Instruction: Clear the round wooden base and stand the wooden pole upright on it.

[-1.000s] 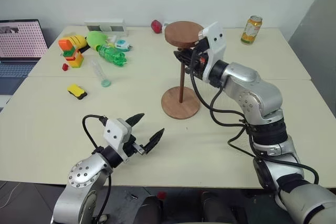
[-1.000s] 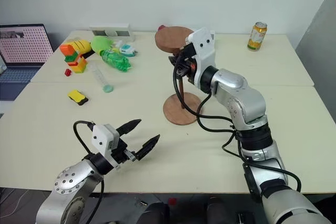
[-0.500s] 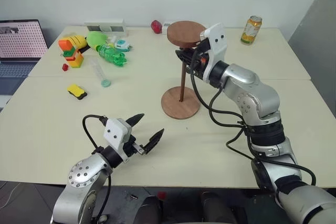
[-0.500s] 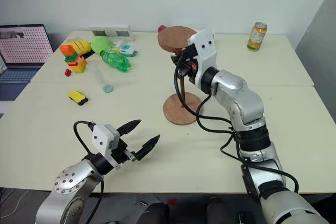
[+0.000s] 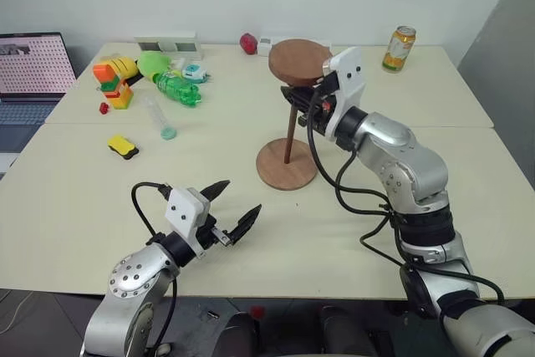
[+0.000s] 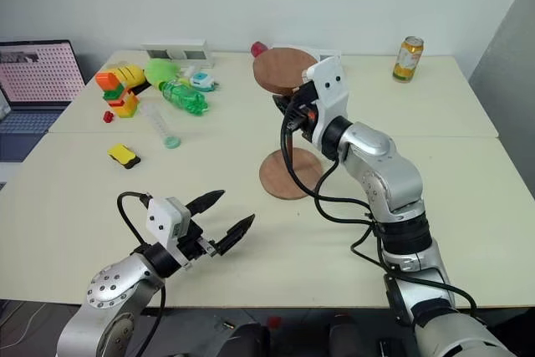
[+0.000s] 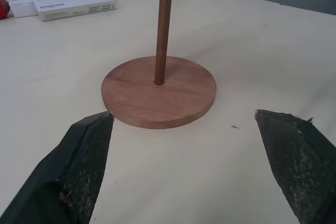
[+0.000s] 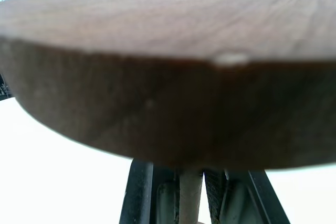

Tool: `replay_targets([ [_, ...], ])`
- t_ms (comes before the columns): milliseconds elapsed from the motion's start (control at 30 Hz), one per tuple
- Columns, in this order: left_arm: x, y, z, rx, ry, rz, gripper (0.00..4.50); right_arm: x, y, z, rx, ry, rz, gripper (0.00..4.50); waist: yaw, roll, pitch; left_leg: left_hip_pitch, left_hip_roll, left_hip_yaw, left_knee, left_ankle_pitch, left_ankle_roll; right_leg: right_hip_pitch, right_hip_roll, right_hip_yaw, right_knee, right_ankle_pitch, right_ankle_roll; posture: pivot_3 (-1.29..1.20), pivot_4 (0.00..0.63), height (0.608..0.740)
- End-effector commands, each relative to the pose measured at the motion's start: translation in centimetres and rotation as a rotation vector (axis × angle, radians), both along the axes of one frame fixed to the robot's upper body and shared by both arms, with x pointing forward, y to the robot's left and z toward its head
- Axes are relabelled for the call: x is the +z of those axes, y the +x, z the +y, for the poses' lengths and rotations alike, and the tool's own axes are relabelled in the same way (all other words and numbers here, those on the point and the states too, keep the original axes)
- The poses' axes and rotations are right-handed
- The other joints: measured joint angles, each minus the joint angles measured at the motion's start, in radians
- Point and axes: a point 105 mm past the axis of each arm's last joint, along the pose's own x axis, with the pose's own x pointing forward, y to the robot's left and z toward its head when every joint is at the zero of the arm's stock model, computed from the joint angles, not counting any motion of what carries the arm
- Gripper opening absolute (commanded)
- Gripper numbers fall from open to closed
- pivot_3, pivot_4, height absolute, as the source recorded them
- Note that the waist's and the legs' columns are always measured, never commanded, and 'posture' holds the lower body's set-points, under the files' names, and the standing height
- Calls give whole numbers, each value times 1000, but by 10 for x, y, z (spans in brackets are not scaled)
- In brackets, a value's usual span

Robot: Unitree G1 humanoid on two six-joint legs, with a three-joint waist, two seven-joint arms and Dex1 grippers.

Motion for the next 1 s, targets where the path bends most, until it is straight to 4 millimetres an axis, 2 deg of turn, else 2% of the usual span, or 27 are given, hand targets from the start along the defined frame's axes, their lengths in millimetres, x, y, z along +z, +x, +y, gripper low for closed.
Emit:
replay_targets([
  [33,10,-3,-3,-20,-5,-34,4500,-27,1,4,12,-67,82,392,0,0,0,0,0,0,0,0,0,0,0,0,0,0,0,0,150,740],
  [500,10,-4,0,-4,-3,-33,4500,-35,16,-3,-37,-171,4,392,2,-1,-1,6,0,0,-1,0,0,5,0,0,0,0,0,0,150,740],
  [1000,9,-3,2,-6,1,-29,4500,-46,-1,8,125,-216,147,392,2,-1,-1,9,0,-1,-1,0,0,9,0,0,-2,0,0,0,150,740],
])
